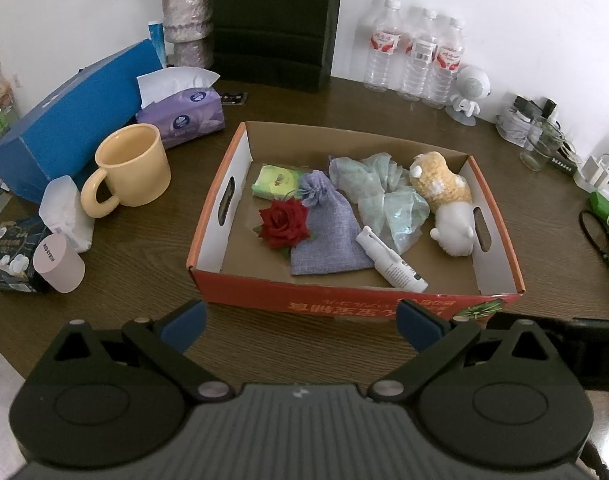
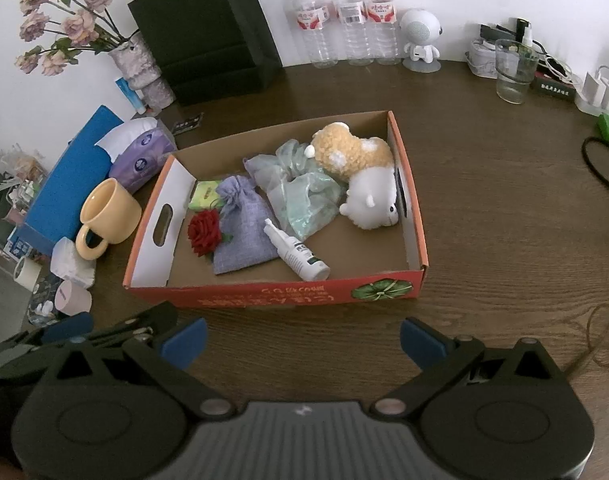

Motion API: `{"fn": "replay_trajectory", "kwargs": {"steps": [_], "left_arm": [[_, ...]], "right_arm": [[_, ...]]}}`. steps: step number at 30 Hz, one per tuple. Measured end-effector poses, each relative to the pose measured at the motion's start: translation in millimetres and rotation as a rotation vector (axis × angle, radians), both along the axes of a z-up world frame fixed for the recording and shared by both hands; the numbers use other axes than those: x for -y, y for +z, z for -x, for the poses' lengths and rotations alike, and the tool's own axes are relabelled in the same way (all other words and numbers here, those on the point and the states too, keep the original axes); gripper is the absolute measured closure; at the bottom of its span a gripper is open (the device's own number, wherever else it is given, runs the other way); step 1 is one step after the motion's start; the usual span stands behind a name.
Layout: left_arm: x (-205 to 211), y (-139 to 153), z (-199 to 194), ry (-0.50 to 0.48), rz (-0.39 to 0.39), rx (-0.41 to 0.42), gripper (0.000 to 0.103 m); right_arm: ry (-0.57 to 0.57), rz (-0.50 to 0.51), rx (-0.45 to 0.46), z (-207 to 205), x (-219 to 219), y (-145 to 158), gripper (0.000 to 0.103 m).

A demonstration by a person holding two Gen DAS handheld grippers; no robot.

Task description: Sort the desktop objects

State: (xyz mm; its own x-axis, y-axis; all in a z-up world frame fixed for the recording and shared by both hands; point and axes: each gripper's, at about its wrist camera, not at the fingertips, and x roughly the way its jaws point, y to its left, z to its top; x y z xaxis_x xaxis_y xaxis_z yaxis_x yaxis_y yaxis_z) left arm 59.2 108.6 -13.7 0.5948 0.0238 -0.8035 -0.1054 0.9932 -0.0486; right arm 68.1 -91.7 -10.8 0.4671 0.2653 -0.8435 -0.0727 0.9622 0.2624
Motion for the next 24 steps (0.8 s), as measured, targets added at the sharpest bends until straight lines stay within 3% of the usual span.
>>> {"fn": "replay_trajectory", "kwargs": {"steps": [24], "left_arm": [[4.3,-0.8,1.9,0.006,-0.004,0.0,0.0]], "right_arm": [[0.001,0.002,-0.005,1.4,3.2,-1.1,0.0]]}}
